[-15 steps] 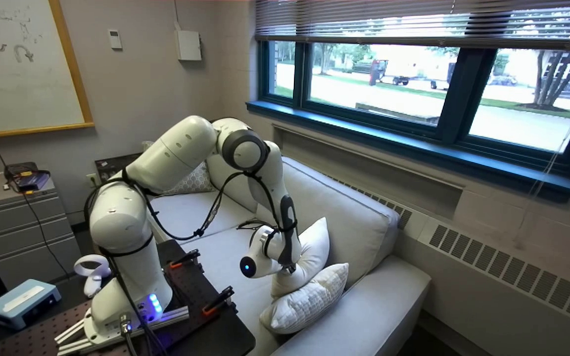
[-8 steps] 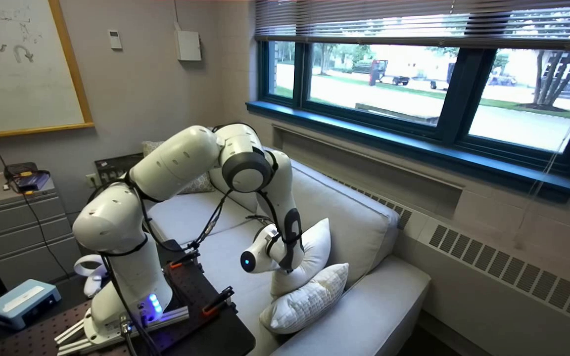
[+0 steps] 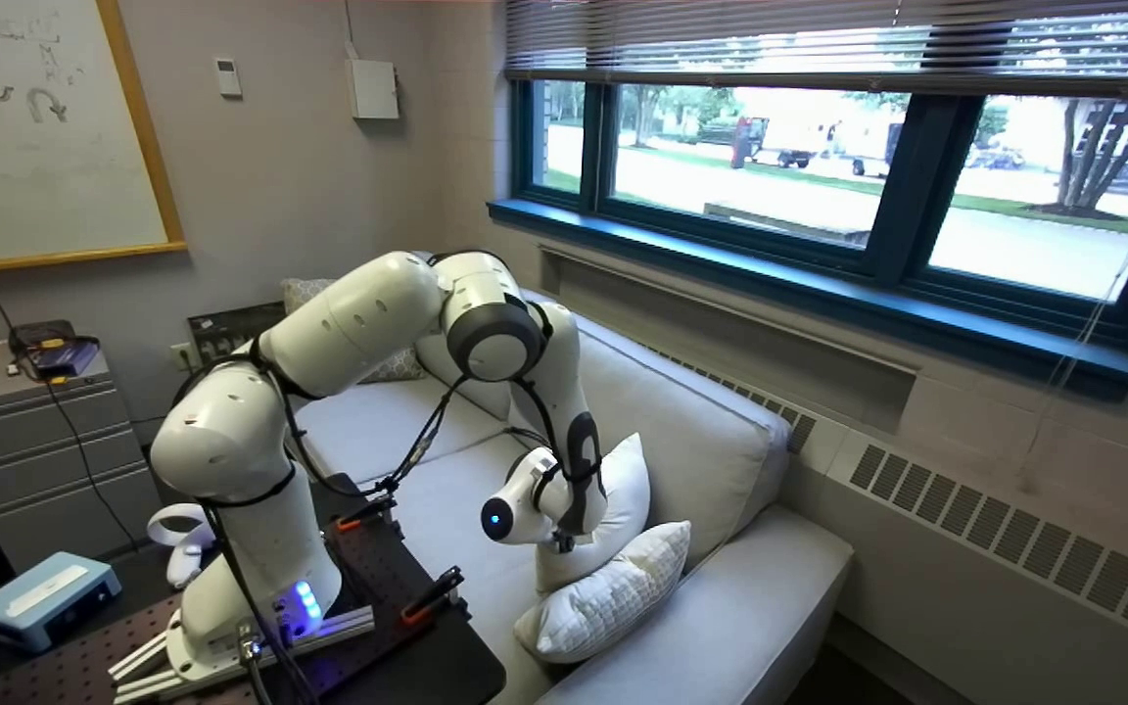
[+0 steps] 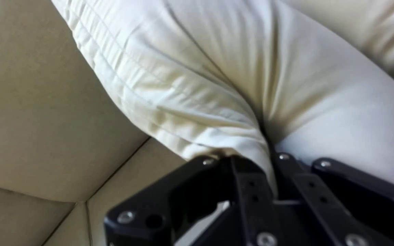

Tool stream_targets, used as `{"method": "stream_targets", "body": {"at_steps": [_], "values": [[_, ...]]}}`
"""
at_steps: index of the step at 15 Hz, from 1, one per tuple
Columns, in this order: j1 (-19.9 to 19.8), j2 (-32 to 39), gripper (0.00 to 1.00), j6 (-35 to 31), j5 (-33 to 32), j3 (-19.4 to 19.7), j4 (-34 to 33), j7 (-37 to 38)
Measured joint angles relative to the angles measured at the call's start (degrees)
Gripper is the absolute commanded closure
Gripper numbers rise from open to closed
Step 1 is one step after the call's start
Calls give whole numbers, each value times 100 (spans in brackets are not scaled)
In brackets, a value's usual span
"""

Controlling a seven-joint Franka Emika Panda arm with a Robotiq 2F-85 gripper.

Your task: Put the pillows upright against the armrest of the couch

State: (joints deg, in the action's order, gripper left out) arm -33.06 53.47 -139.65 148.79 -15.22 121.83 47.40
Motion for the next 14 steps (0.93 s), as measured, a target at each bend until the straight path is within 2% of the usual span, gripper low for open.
{"method": "stream_targets", "body": {"at_steps": [2,5,9,14], "values": [[186,-48,96,54,-4,237,-9,506],[632,-216,97,57,-2,317,-13,1141],[1592,-403,97,1,6,231,-176,1810],[2700,-389,97,-421,18,157,-1087,2716]]}}
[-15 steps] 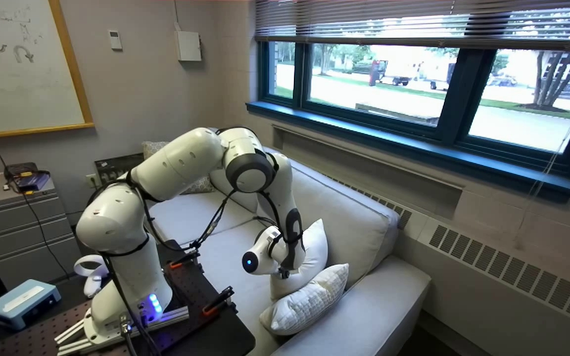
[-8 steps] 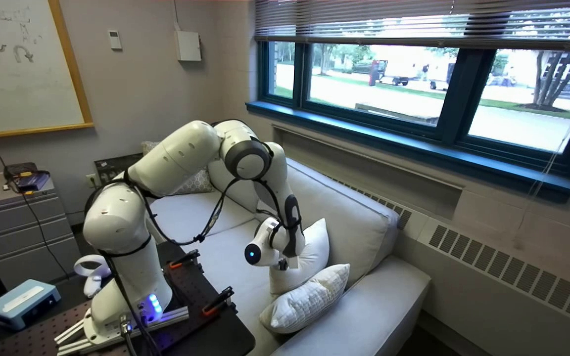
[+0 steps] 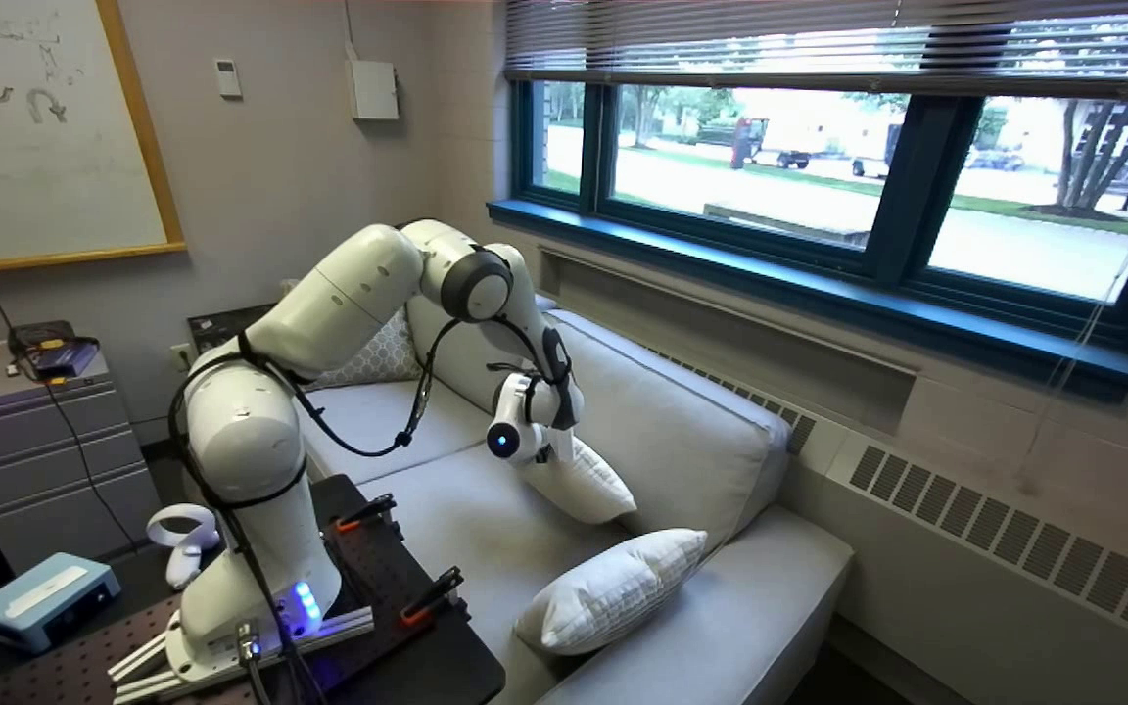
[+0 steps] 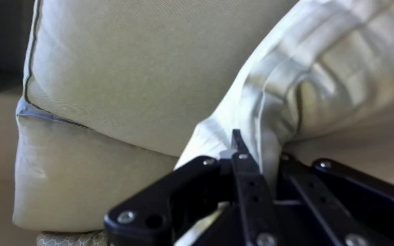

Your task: Put the pillows upright against the armrest of the couch

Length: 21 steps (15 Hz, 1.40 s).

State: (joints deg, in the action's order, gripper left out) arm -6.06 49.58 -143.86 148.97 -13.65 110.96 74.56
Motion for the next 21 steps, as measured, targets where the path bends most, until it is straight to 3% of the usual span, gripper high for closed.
{"method": "stream_targets", "body": {"at_steps": [3,8,13,17,21], "values": [[256,94,97,-196,0,125,-354,243],[263,177,95,-173,-19,574,-291,-15],[303,-37,95,-171,-156,819,135,-1152],[552,-511,95,-754,-154,872,551,-2034],[812,-616,95,-1112,-42,1250,1001,-3134]]}}
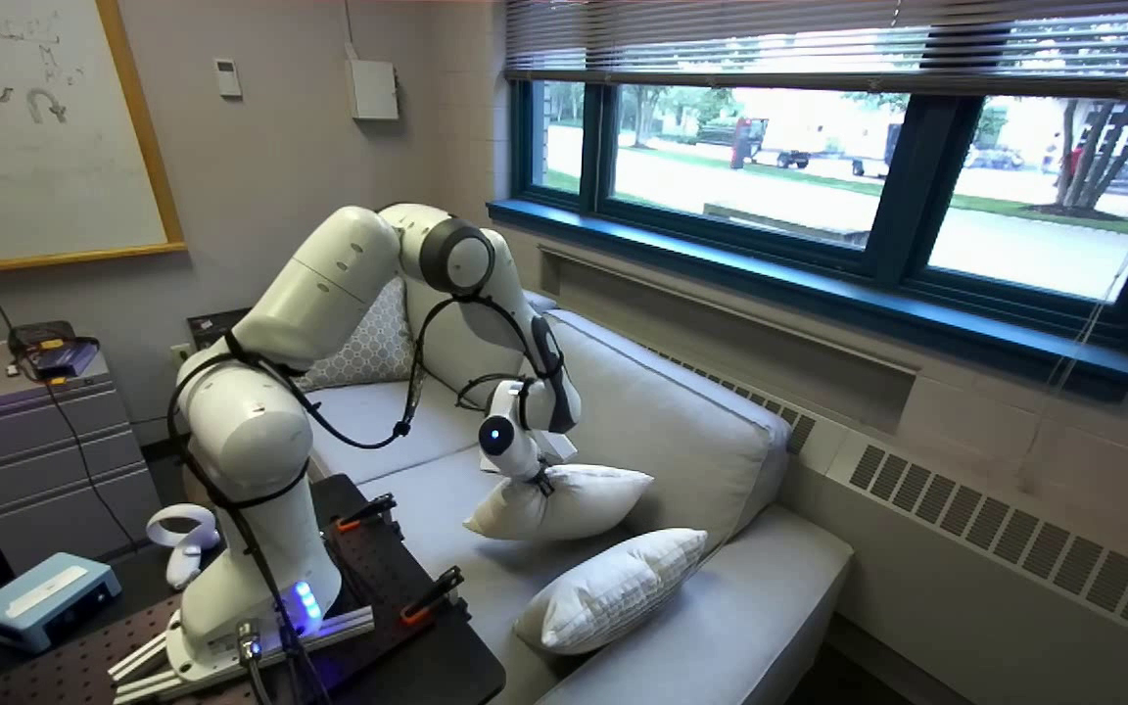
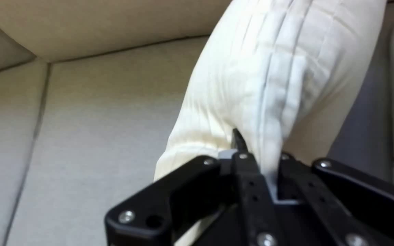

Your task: Put the pillows upright against the armrest of the couch

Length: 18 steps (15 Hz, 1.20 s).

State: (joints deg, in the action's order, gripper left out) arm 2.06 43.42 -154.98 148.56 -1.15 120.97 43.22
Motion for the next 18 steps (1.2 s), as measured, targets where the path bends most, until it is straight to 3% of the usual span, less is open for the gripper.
{"method": "stream_targets", "body": {"at_steps": [3,9,10,12,18], "values": [[298,19,95,27,68,707,332,-761],[1767,92,96,321,50,2789,699,-921],[2009,121,67,396,50,3009,765,-903],[2409,223,60,568,50,3280,860,-827],[3314,530,16,915,51,3747,909,-502]]}}
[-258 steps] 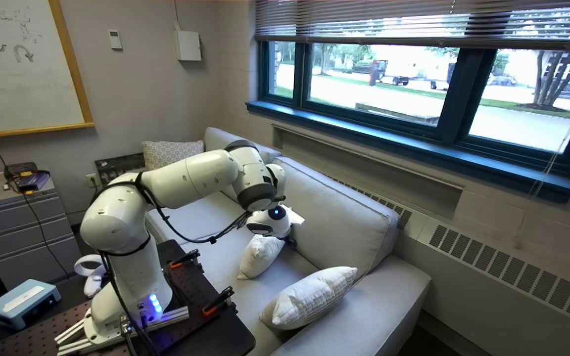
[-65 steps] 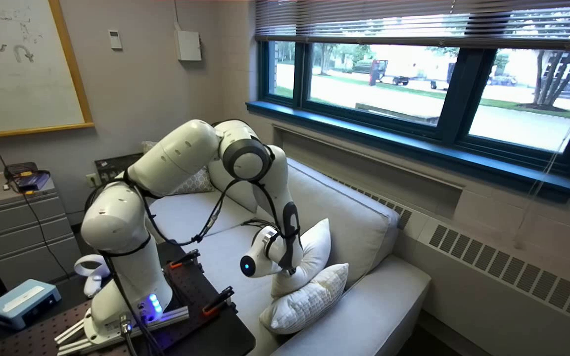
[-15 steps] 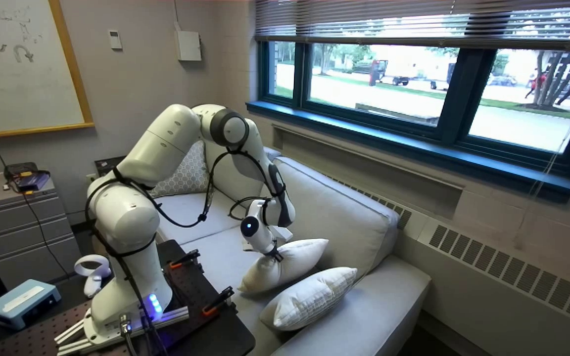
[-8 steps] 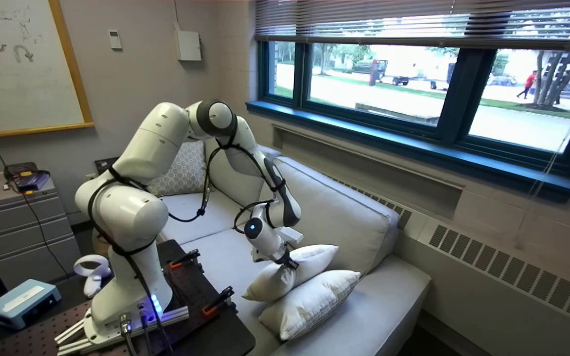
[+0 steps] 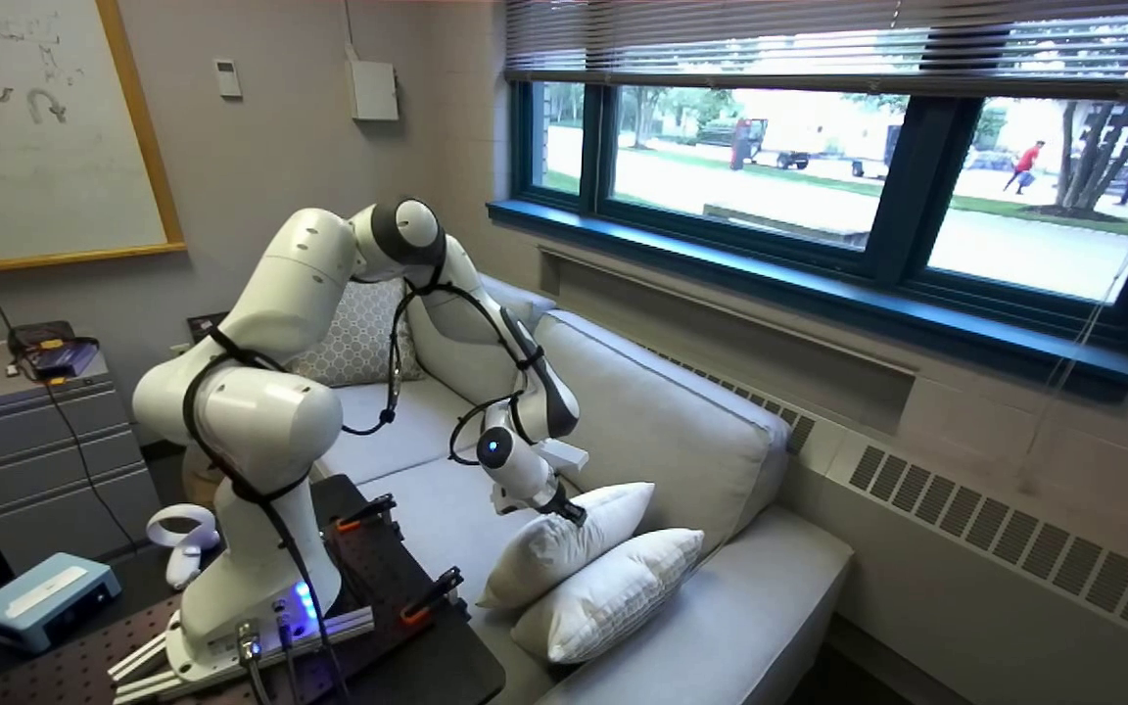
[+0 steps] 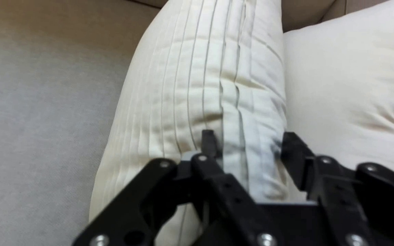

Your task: Put the pillows upright against the armrest of the couch

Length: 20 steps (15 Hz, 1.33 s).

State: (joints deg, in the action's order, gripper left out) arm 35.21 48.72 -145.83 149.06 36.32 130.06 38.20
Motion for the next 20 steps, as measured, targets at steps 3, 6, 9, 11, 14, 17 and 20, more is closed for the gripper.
{"method": "stream_targets", "body": {"at_steps": [3,6,9,11,14,17,20], "values": [[276,90,0,68,0,191,0,156],[501,183,0,104,0,430,0,328],[745,266,0,107,0,760,1,535],[921,304,0,107,0,988,3,703],[1256,352,0,240,0,1400,14,941],[1786,358,0,555,0,2060,18,969],[2251,226,0,658,2,2562,-6,823]]}}
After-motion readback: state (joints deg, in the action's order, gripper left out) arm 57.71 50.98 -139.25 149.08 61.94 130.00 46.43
